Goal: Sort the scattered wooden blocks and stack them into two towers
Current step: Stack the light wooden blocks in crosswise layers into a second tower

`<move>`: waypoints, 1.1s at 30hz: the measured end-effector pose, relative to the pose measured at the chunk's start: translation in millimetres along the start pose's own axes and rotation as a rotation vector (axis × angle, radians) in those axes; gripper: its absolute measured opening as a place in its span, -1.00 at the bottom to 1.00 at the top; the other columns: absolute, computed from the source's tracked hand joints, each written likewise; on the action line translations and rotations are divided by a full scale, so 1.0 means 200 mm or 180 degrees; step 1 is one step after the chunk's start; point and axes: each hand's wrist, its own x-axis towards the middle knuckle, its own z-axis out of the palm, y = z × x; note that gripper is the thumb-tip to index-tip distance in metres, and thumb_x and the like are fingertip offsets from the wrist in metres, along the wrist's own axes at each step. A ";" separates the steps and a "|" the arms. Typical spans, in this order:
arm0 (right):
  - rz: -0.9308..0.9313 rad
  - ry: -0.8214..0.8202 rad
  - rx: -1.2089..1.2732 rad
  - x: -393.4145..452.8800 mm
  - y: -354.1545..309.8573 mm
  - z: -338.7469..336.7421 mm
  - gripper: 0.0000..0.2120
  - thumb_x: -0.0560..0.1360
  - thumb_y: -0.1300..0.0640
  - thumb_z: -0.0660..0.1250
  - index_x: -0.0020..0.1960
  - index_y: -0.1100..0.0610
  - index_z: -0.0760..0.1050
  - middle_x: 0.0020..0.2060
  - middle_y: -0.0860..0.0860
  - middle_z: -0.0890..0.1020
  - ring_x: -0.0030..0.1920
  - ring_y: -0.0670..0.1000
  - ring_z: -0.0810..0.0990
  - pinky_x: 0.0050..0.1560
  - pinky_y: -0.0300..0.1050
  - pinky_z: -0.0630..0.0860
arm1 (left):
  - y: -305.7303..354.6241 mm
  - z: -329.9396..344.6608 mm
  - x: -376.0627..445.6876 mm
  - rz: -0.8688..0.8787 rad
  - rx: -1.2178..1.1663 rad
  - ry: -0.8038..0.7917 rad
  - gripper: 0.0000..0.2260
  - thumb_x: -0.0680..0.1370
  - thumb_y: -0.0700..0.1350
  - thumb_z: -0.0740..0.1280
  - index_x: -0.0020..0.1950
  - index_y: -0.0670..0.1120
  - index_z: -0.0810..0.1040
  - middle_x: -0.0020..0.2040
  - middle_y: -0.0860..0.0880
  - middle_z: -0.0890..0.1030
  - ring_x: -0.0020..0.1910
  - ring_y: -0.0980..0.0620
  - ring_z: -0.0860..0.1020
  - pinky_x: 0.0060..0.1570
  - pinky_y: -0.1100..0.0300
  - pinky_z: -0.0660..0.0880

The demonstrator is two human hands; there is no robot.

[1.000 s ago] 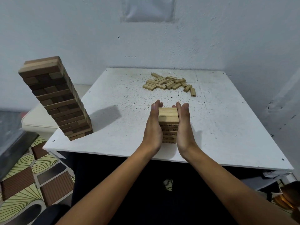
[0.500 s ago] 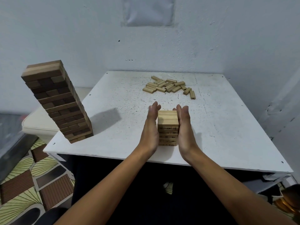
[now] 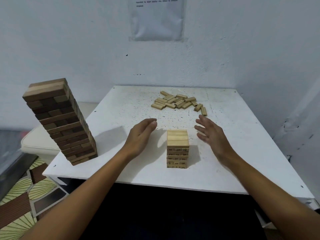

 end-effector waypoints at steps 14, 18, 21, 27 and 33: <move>-0.0441 -0.0099 -0.2472 0.56 0.09 -0.26 -0.57 0.58 0.11 0.29 0.43 0.13 0.38 0.46 -0.01 0.31 0.49 0.04 0.24 0.39 -0.17 0.21 | -0.04 0.25 0.63 0.1113 0.1861 -0.0392 -0.56 0.52 0.06 0.31 0.32 -0.13 0.53 0.29 -0.08 0.57 0.31 -0.07 0.46 0.27 0.02 0.40; -0.0414 -0.0381 -0.2883 0.66 0.12 -0.26 -0.49 0.64 0.04 0.17 0.55 0.03 0.14 0.58 -0.06 0.01 0.57 -0.04 -0.14 0.51 -0.02 0.04 | -0.06 0.37 0.75 0.1409 0.2420 -0.0654 -0.47 0.53 0.12 0.18 0.45 -0.08 0.40 0.47 -0.04 0.39 0.51 -0.07 0.21 0.48 -0.10 0.13; -0.0471 -0.0527 -0.3160 0.70 0.13 -0.23 -0.49 0.66 0.01 0.11 0.57 0.02 0.09 0.58 -0.05 -0.07 0.56 -0.01 -0.18 0.52 -0.01 0.01 | -0.07 0.44 0.80 0.1530 0.2833 -0.0858 -0.43 0.56 0.15 0.05 0.50 -0.10 0.29 0.55 -0.07 0.23 0.57 -0.07 0.04 0.51 -0.15 -0.07; -0.0653 -0.0492 -0.3551 0.63 0.16 -0.19 -0.56 0.67 0.11 0.05 0.54 0.13 0.17 0.57 0.04 0.09 0.57 -0.02 -0.05 0.49 -0.11 0.07 | -0.12 0.44 0.74 0.2015 0.2719 -0.0562 -0.63 0.59 0.05 0.09 0.08 -0.13 0.59 0.24 -0.07 0.58 0.25 -0.08 0.48 0.29 -0.11 0.30; -0.1042 -0.0715 -0.3363 0.50 0.15 -0.12 -0.59 0.64 0.23 0.09 0.48 0.13 0.31 0.53 0.01 0.21 0.54 -0.06 0.10 0.47 -0.12 0.20 | -0.13 0.38 0.60 0.2079 0.1884 -0.0268 -0.79 0.59 -0.16 0.29 -0.13 -0.19 0.68 -0.16 -0.07 0.67 -0.18 -0.01 0.56 -0.12 0.05 0.48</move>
